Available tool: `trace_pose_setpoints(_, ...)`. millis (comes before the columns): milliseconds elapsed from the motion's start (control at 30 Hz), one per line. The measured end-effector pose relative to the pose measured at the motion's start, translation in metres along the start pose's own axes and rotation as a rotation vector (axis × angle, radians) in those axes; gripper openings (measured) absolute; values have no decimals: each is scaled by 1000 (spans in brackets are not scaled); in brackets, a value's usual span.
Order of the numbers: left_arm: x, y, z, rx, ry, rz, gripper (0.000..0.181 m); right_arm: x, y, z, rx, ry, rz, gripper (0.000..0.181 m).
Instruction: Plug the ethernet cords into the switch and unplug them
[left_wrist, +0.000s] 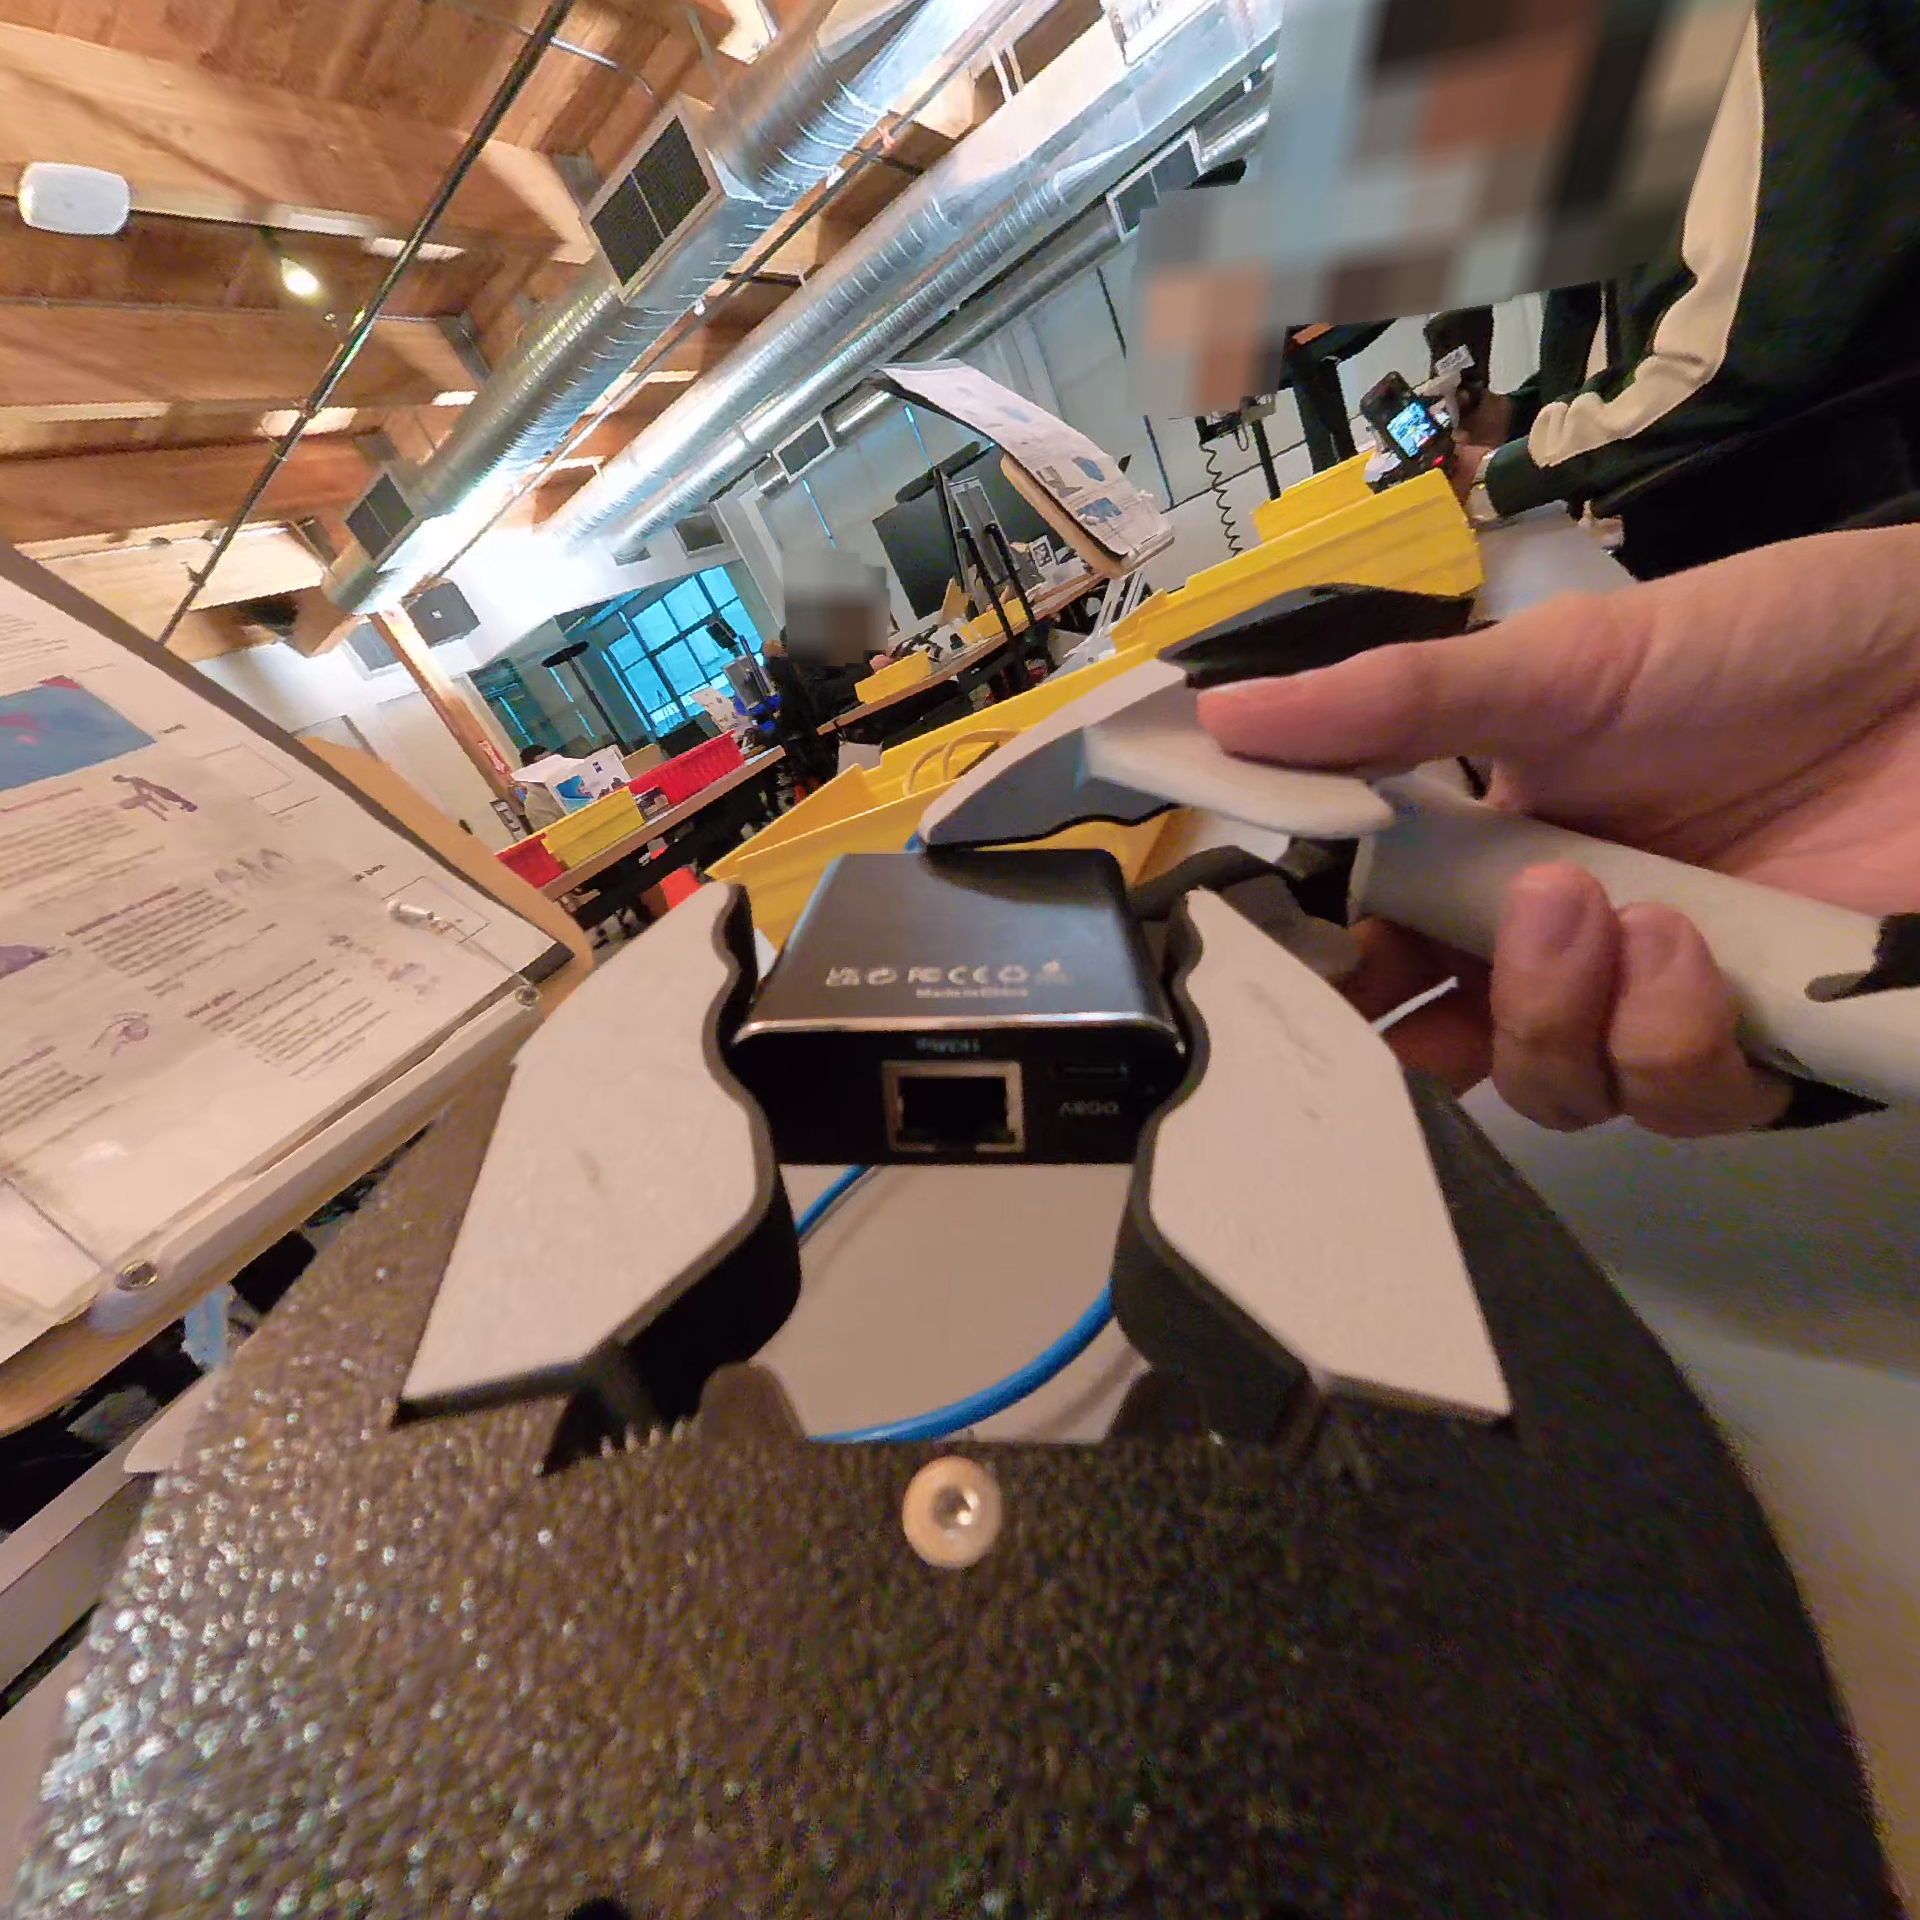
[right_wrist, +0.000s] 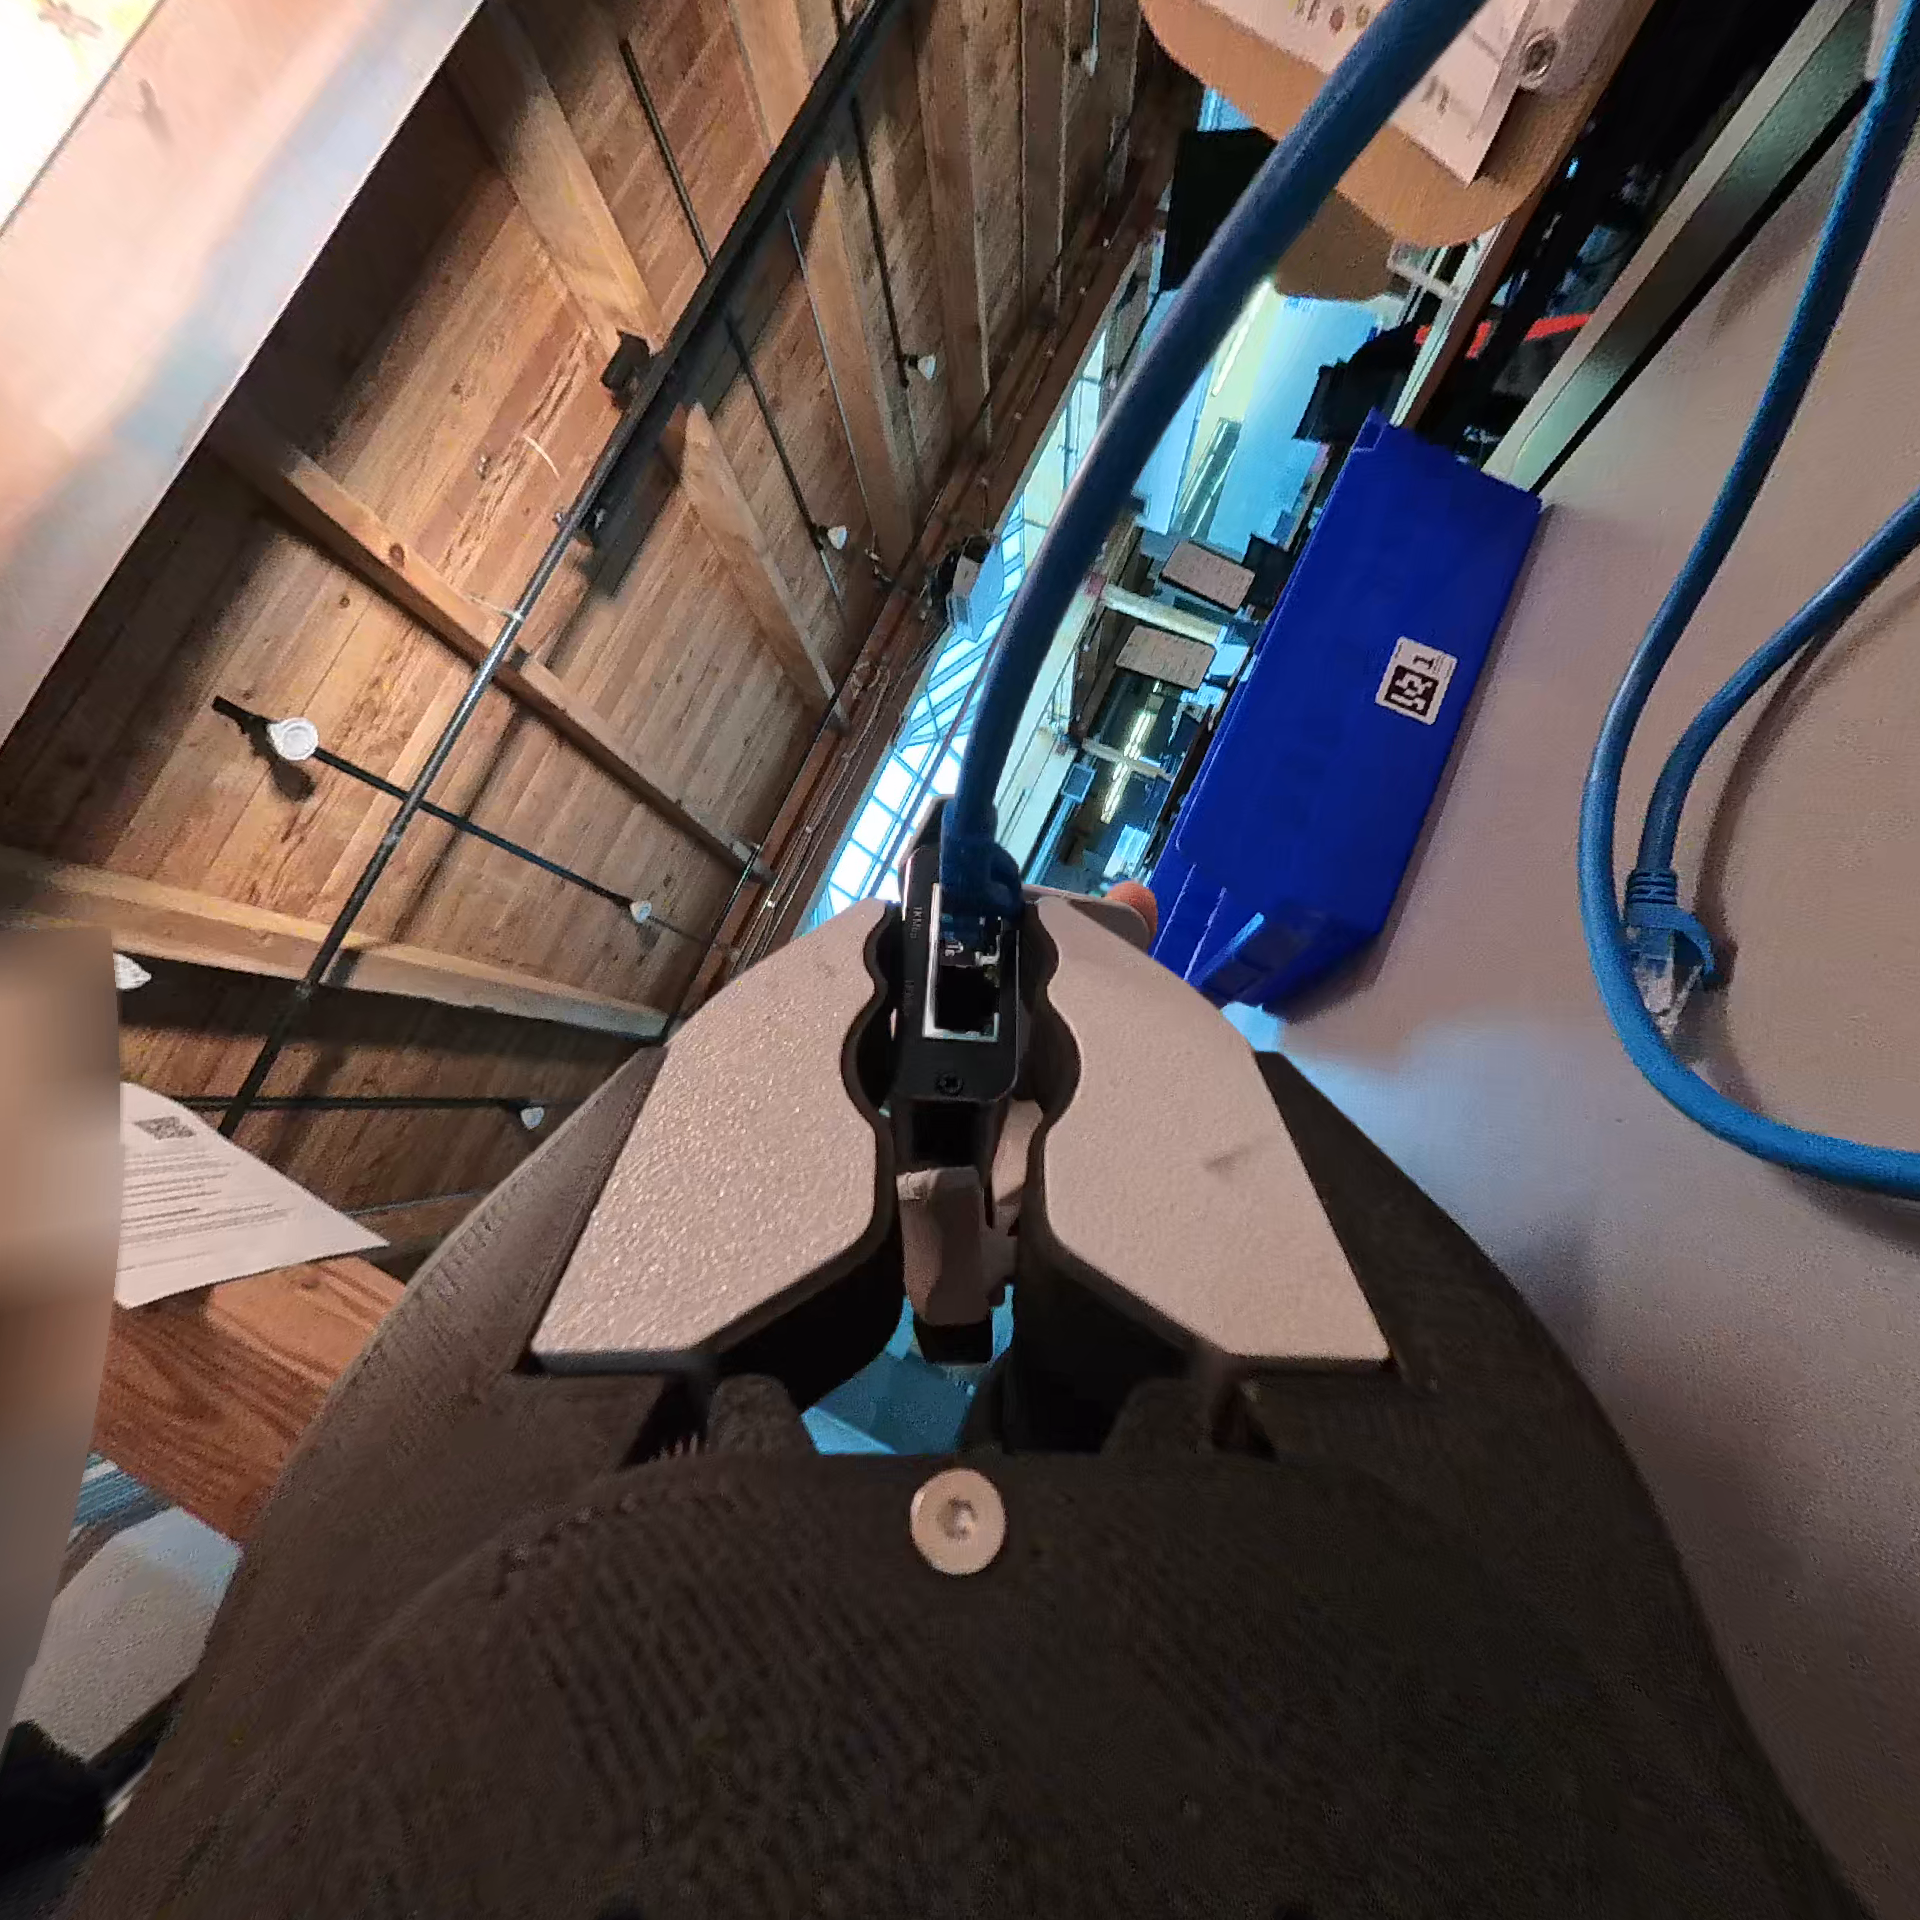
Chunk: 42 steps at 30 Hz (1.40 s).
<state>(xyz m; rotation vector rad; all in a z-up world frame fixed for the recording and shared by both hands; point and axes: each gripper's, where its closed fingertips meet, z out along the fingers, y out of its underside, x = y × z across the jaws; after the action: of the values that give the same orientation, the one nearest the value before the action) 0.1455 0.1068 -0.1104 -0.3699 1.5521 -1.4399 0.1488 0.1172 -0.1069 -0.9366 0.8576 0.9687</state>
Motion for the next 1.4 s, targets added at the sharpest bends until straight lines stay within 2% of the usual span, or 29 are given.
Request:
trace_pose_setpoints(133,-1,0,4,-14,-50,28,75,0,-5,-1,81,9,18,20)
trace_pose_setpoints(233,-2,-3,6,-5,-74,23,75,0,-8,-1,129,-18,54,14)
trace_pose_setpoints(367,-2,-3,4,9,-62,-3,75,0,-7,0,111,-33,38,14)
trace_pose_setpoints(600,1,3,9,-46,-84,68,75,5,-12,-2,143,-62,92,14)
trace_pose_setpoints(767,-1,7,8,-60,-82,59,75,7,-12,0,120,-77,86,14)
trace_pose_setpoints(967,-2,14,10,-99,-109,83,75,6,-13,1,97,-105,13,14)
trace_pose_setpoints(1100,-5,12,11,-99,-130,60,74,-3,-15,3,108,-93,-115,14)
trace_pose_setpoints(1400,-13,18,12,-159,-187,20,75,0,-18,10,93,-77,-197,14)
